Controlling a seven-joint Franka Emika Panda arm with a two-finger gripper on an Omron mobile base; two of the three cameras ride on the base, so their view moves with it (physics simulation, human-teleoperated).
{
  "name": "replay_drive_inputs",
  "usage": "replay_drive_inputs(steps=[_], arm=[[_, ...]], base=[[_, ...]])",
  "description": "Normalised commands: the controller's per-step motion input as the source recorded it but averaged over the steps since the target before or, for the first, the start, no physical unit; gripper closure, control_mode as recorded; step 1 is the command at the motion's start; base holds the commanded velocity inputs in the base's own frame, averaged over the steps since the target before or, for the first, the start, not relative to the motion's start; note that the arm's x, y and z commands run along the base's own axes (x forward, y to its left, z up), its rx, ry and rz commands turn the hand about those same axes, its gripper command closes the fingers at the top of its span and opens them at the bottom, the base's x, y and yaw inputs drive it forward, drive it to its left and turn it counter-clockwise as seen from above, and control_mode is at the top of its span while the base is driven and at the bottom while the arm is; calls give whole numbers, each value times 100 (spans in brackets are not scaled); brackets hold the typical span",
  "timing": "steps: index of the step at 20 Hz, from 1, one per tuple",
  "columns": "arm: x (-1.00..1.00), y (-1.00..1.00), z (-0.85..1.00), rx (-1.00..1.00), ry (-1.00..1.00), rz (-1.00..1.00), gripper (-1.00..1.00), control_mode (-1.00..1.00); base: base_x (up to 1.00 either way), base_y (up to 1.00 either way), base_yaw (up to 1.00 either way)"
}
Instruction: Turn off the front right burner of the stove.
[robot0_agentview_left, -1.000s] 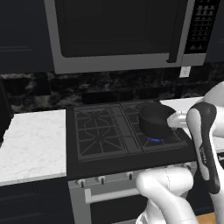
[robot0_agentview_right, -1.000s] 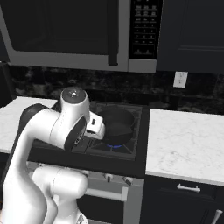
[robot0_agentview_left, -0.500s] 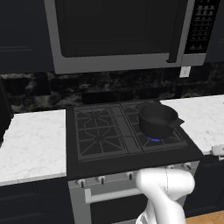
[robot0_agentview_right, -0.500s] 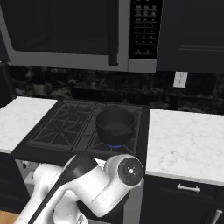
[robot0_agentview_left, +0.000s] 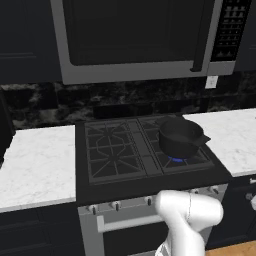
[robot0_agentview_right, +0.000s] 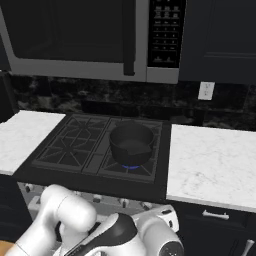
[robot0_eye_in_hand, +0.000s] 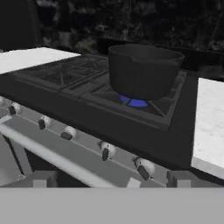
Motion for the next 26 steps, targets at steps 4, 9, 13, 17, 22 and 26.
replay_drive_inputs(steps=[4,9,13,17,22,26], arm=[[1,0,-80,-33,-32,19,-100,-100],[29,0,-37,-16,-24,3,-100,-100],[41,0,-16,-6,-20,0,-100,-100],[28,0,-14,0,-16,0,-100,-100],[29,0,-8,0,-12,0,-100,-100],[24,-4,-28,-2,-13,0,-100,-100]], base=[[0,0,0],[0,0,0],[0,0,0],[0,0,0],[0,0,0],[0,0,0]])
